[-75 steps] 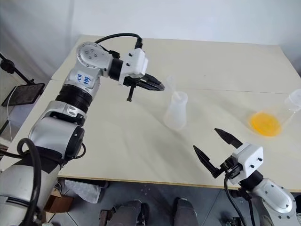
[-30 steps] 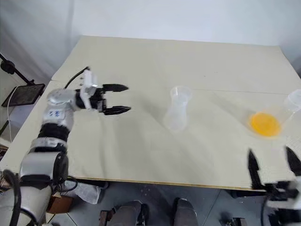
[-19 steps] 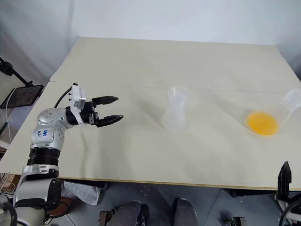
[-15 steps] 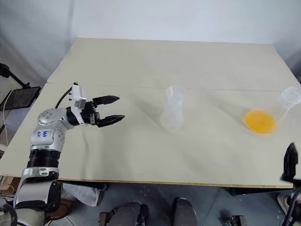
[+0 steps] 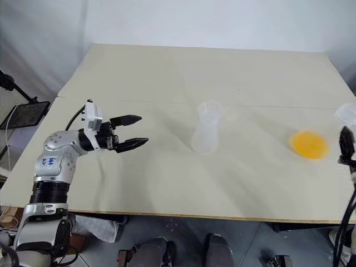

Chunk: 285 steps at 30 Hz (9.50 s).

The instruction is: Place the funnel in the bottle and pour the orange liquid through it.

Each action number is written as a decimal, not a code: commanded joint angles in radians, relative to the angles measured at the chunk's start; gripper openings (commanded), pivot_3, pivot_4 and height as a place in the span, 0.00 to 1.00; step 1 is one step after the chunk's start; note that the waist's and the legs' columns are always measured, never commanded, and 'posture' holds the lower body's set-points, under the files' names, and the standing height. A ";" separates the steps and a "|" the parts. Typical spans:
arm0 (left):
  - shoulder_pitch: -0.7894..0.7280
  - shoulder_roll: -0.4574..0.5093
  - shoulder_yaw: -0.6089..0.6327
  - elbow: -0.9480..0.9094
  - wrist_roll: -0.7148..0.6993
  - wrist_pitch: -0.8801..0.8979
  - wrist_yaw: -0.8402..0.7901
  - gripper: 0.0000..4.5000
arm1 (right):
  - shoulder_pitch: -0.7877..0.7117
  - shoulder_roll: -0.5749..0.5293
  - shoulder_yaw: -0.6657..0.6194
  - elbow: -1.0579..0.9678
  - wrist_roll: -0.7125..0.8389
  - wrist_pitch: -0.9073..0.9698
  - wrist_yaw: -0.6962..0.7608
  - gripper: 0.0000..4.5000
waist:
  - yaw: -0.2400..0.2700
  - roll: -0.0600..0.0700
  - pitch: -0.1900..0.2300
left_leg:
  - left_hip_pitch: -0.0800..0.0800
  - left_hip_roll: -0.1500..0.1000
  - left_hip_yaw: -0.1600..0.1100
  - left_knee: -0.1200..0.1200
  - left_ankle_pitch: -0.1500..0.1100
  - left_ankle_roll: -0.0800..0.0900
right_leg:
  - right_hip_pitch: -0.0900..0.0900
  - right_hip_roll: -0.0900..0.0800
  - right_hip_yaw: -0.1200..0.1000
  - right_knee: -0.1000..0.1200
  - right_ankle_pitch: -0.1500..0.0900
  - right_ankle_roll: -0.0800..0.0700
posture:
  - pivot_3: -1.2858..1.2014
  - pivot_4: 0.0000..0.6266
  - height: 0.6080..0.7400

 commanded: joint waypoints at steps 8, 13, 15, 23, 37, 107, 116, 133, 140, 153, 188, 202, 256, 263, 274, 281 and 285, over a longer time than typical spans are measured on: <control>0.026 0.010 0.004 -0.077 -0.030 -0.005 0.025 0.99 | -0.198 -0.074 0.028 0.238 -0.108 -0.041 0.080 1.00 | 0.001 0.000 0.000 | -0.001 0.000 -0.001 0.000 0.000 0.000 | 0.000 0.000 -0.001 -0.001 0.000 0.000 | 0.52 0.24 1.00; 0.035 0.011 0.003 -0.090 -0.034 -0.010 0.030 0.99 | -0.291 -0.099 0.054 0.353 -0.145 -0.063 0.124 1.00 | -0.006 0.000 0.000 | -0.001 0.000 0.000 0.000 0.000 0.000 | 0.000 0.000 -0.001 -0.001 0.000 0.000 | 0.52 0.24 1.00; 0.039 0.010 0.003 -0.096 -0.036 -0.011 0.034 0.99 | -0.323 -0.107 0.066 0.394 -0.162 -0.072 0.140 1.00 | -0.007 0.000 0.000 | -0.001 0.000 0.000 0.000 0.000 0.000 | 0.000 0.000 -0.001 -0.001 0.000 0.000 | 0.52 0.24 1.00; 0.054 0.005 0.003 -0.119 -0.043 -0.010 0.048 1.00 | -0.411 -0.118 0.076 0.513 -0.199 -0.117 0.167 0.78 | -0.006 0.000 0.000 | -0.001 0.000 -0.001 0.000 0.000 0.000 | 0.000 0.000 -0.001 -0.001 0.000 0.000 | 0.52 0.24 1.00; 0.058 0.011 0.000 -0.109 -0.040 -0.021 0.049 1.00 | -0.401 -0.085 0.145 0.205 -0.205 -0.030 0.124 0.55 | -0.008 0.003 0.002 | -0.002 0.000 -0.001 0.000 0.000 0.000 | -0.001 0.000 -0.001 -0.001 0.000 0.000 | 0.52 0.24 1.00; 0.157 -0.037 -0.024 -0.278 -0.100 0.040 0.145 1.00 | -0.531 -0.095 0.814 -0.231 -1.433 -0.276 -0.045 0.55 | -0.008 0.003 0.002 | -0.003 0.000 -0.002 -0.001 0.001 -0.002 | -0.002 0.001 -0.003 -0.002 0.000 0.000 | 0.52 0.24 1.00; 0.158 -0.042 -0.026 -0.282 -0.103 0.042 0.151 1.00 | -0.531 -0.091 0.800 -0.217 -1.472 -0.306 -0.064 0.55 | -0.007 0.003 0.002 | -0.003 0.000 -0.002 -0.001 0.001 -0.002 | -0.002 0.001 -0.004 -0.003 0.000 0.000 | 0.52 0.24 1.00; 0.152 -0.046 -0.025 -0.274 -0.101 0.036 0.152 1.00 | -0.528 -0.117 0.782 -0.192 -1.533 -0.336 -0.104 0.55 | -0.008 0.003 0.002 | -0.003 0.000 -0.002 -0.001 0.001 -0.002 | -0.001 0.001 -0.003 -0.003 0.000 0.000 | 0.52 0.24 1.00; 0.147 -0.049 -0.026 -0.269 -0.099 0.033 0.152 1.00 | -0.524 -0.121 0.781 -0.191 -1.527 -0.349 -0.106 0.55 | -0.008 0.003 0.002 | -0.003 0.000 -0.002 -0.001 0.001 -0.002 | -0.001 0.001 -0.003 -0.003 0.000 0.000 | 0.52 0.24 1.00; 0.147 -0.050 -0.025 -0.270 -0.100 0.034 0.152 1.00 | -0.525 -0.129 0.788 -0.187 -1.569 -0.356 -0.131 0.55 | -0.008 0.003 0.002 | -0.003 0.000 -0.002 -0.001 0.001 -0.002 | -0.001 0.001 -0.003 -0.003 0.000 0.000 | 0.52 0.24 1.00; 0.162 -0.048 -0.018 -0.301 -0.109 0.035 0.166 1.00 | -0.533 -0.148 0.798 -0.142 -1.645 -0.400 -0.203 0.55 | -0.008 0.003 0.002 | -0.003 0.000 -0.002 -0.001 0.001 -0.003 | -0.001 0.001 -0.003 -0.003 0.000 0.000 | 0.52 0.24 1.00; 0.165 -0.049 -0.020 -0.308 -0.112 0.037 0.175 1.00 | -0.544 -0.155 0.801 -0.135 -1.669 -0.417 -0.224 0.55 | -0.008 0.003 0.002 | -0.003 0.000 -0.002 -0.001 0.001 -0.003 | -0.001 0.001 -0.003 -0.004 0.000 0.000 | 0.52 0.24 1.00; 0.154 -0.049 -0.020 -0.287 -0.109 0.021 0.176 1.00 | -0.510 -0.061 0.750 -0.174 -1.378 -0.378 -0.095 0.55 | -0.007 0.002 0.002 | -0.003 0.001 -0.002 -0.001 0.001 -0.003 | 0.000 0.002 -0.003 -0.005 0.000 0.000 | 0.52 0.24 1.00; 0.151 -0.043 -0.018 -0.280 -0.109 0.018 0.168 1.00 | -0.524 0.063 0.540 -0.249 -1.106 -0.069 -0.008 0.55 | -0.007 0.002 0.002 | -0.003 0.001 -0.003 -0.001 0.001 -0.003 | 0.000 0.002 -0.003 -0.005 0.000 0.000 | 0.52 0.24 1.00; 0.128 -0.049 -0.029 -0.253 -0.104 0.012 0.156 1.00 | -0.508 0.157 0.059 -0.067 -0.615 0.291 -0.020 0.55 | -0.005 0.002 0.002 | -0.003 0.000 -0.004 -0.002 0.001 -0.003 | 0.000 0.001 -0.003 -0.004 0.000 0.000 | 0.52 0.24 1.00; 0.104 -0.050 -0.035 -0.232 -0.102 0.006 0.146 1.00 | -0.474 0.094 0.027 0.105 -0.568 0.193 -0.059 0.55 | -0.011 0.003 0.002 | -0.002 0.000 0.000 -0.004 0.001 -0.003 | -0.002 0.001 -0.003 -0.003 0.000 0.000 | 0.52 0.24 1.00; 0.103 -0.049 -0.036 -0.230 -0.102 0.005 0.145 1.00 | -0.458 0.091 0.023 0.134 -0.522 0.210 -0.069 0.55 | -0.010 0.004 0.002 | -0.001 0.001 0.000 -0.004 0.001 -0.003 | -0.002 0.001 -0.003 -0.003 0.000 0.000 | 0.52 0.24 1.00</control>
